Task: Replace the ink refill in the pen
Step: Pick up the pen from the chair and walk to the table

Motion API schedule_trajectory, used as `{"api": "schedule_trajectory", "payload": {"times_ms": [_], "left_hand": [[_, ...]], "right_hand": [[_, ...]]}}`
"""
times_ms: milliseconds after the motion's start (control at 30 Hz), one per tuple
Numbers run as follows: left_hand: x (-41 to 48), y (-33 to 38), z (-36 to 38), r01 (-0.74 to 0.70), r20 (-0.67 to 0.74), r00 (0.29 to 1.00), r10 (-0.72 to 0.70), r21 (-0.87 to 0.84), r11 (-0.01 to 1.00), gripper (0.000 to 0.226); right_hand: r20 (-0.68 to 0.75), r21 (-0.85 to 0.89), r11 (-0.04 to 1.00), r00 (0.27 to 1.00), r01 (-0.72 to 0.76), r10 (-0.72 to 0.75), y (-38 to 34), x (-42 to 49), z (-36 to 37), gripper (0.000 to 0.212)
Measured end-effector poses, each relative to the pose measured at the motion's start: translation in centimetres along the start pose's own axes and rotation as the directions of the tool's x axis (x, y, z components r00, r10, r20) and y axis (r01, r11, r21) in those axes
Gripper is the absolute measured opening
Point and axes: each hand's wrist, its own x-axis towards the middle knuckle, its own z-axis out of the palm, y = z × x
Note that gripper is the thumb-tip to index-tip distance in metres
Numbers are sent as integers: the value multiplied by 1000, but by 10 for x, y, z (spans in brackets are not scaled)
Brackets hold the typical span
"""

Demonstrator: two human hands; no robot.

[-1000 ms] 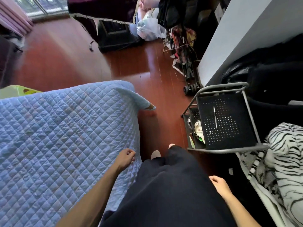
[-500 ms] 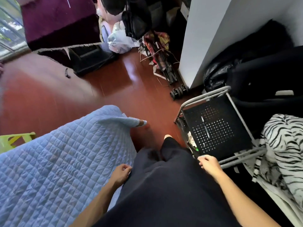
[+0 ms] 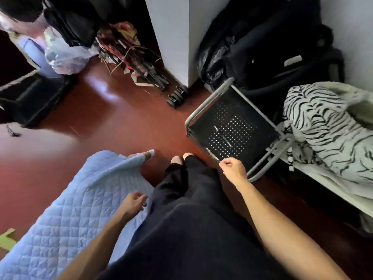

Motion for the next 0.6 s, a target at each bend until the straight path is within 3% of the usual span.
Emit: {"api": "schedule_trajectory", "payload": {"times_ms": [267, 600], "left_hand": [[50, 79, -16, -163, 30, 987, 160, 122, 979, 16], [101, 120, 8, -124, 66, 991, 116, 123, 985, 20]], "right_hand": [[-183, 30, 999, 983, -17, 22, -8, 66, 2, 9], [-255, -116, 993, 965, 25, -54, -22, 164, 24, 22]]}}
